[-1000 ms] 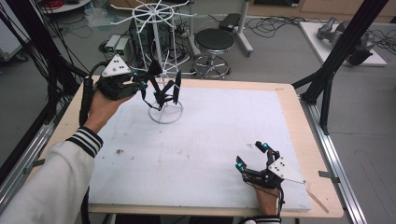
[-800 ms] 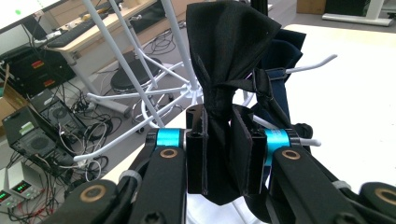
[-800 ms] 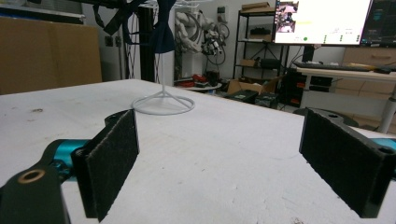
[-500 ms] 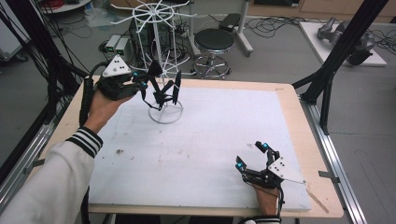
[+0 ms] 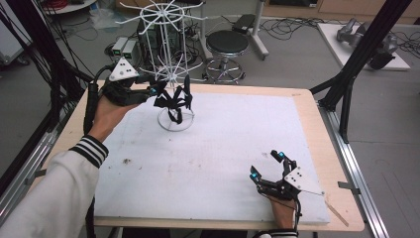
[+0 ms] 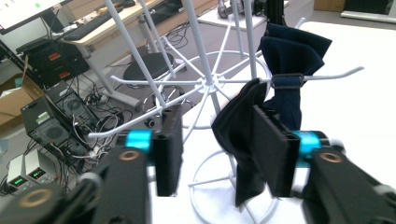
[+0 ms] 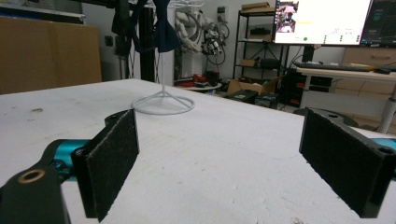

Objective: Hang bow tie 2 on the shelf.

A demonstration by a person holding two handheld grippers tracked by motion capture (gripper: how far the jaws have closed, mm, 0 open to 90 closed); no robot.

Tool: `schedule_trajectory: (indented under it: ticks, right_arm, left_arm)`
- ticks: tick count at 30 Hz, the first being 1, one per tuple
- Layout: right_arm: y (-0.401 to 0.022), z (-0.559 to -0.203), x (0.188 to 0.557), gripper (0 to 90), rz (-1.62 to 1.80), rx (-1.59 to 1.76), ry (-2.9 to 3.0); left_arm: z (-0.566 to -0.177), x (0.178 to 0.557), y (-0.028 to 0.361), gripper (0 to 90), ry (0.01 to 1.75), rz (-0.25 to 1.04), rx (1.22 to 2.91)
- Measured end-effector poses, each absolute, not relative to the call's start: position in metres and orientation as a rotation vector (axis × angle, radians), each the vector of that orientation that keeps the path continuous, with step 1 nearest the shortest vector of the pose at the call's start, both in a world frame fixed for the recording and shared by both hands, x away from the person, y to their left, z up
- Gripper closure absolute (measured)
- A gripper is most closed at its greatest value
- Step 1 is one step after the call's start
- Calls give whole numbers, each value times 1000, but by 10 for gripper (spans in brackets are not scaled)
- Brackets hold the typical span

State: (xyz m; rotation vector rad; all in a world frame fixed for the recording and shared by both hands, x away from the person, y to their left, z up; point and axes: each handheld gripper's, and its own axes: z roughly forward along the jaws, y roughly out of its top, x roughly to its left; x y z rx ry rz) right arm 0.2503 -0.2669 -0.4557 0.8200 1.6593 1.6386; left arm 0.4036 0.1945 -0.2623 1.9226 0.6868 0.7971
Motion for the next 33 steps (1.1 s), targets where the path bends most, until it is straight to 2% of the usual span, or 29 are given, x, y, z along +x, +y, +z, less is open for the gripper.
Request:
schedule_trajectory:
  ticks: [12,21,25,33]
  right_arm:
    - [-268,-456,250,114,1649,824,1643]
    - [-267,-456,249,114,1639,806,1645]
    - [-266,-456,249,114,1627,798,1650]
    - [-264,-456,248,114,1606,787,1657]
  left_arm:
    - [-252,389,214,179,621,727,1849]
    - [-273,351,234,174,529,680,1773]
    - [-300,332,248,168,512,656,1724]
    - [-368,305,282,152,612,612,1607]
